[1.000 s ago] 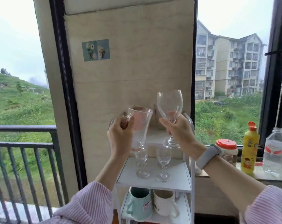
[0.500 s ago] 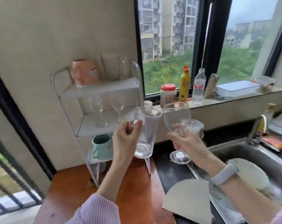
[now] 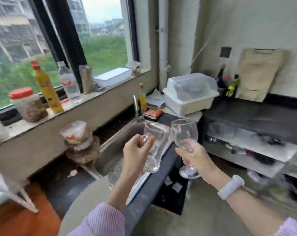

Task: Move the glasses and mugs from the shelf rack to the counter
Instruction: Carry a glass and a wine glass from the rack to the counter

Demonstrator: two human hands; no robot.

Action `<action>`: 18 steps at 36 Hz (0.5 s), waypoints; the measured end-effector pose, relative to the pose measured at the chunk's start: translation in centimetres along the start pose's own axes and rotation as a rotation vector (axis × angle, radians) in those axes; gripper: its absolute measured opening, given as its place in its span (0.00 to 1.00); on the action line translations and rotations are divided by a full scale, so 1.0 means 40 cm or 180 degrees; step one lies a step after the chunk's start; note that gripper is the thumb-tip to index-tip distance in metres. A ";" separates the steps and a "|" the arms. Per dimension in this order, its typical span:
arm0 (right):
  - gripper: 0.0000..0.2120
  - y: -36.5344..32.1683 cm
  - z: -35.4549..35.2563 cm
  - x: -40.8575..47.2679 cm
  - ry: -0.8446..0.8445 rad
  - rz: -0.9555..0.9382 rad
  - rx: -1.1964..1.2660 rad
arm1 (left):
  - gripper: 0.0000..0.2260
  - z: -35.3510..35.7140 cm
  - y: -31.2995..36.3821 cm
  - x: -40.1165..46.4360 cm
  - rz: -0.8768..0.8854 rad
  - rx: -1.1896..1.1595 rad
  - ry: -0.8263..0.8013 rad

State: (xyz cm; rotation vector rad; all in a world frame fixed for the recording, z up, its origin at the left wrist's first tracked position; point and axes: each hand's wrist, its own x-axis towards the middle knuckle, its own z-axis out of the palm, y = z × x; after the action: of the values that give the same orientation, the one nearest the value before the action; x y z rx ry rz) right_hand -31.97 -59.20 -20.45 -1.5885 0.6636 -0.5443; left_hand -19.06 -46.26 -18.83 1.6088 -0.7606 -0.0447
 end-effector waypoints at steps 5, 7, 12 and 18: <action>0.08 0.040 -0.325 0.013 0.0566 0.0020 -0.0239 | 0.21 0.348 0.061 0.027 -0.0081 -0.0334 -0.0417; 0.09 0.058 -0.450 0.012 0.0818 0.0030 -0.0284 | 0.20 0.481 0.086 0.027 -0.0097 -0.0480 -0.0612; 0.11 0.100 -0.724 0.023 0.1498 0.0071 -0.0415 | 0.19 0.784 0.144 0.038 -0.0143 -0.0692 -0.1095; 0.14 0.143 -0.909 0.057 0.1860 0.0146 -0.0270 | 0.19 1.015 0.161 0.062 -0.0154 -0.0904 -0.1445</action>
State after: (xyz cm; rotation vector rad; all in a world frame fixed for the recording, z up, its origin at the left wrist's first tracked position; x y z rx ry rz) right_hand -55.82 -87.31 -21.81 -1.4890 1.1676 -0.9712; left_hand -38.07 -82.76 -20.49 1.3563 -1.0115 -0.5447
